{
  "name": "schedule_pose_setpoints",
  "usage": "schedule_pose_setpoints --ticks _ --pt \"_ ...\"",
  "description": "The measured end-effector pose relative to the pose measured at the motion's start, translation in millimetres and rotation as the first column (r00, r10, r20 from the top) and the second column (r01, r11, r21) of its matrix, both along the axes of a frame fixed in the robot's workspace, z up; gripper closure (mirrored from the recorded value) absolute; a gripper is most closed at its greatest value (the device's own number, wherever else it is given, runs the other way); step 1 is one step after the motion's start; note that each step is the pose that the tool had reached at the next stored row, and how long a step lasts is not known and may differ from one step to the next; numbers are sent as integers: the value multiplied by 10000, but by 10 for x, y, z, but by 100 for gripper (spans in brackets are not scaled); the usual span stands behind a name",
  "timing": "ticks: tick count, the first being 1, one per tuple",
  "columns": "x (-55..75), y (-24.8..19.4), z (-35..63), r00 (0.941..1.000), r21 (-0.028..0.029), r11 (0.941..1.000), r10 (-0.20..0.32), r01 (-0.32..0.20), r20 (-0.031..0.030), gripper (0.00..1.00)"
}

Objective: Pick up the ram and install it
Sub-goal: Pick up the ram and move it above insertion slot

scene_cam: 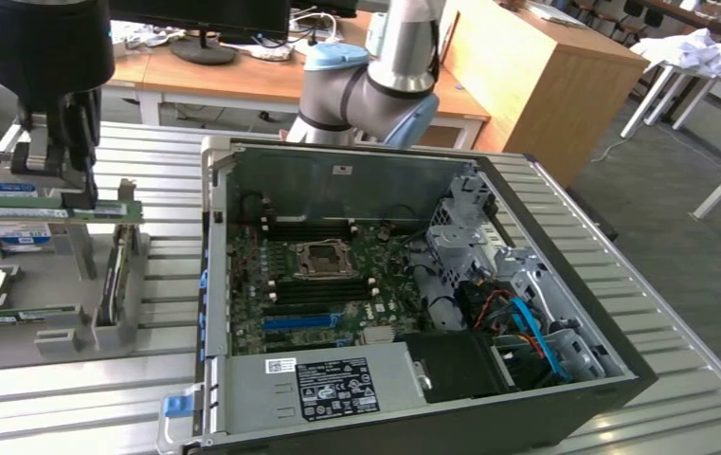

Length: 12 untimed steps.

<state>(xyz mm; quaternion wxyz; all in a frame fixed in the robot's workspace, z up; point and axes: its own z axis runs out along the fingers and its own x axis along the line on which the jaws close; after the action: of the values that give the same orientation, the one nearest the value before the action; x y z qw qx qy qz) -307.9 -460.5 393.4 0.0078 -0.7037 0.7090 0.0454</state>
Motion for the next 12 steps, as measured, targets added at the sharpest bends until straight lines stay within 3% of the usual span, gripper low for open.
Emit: schedule_pose_setpoints --ticks 12 --pt "343 -1 1 10000 -1 10000 5 -5 -1 88"
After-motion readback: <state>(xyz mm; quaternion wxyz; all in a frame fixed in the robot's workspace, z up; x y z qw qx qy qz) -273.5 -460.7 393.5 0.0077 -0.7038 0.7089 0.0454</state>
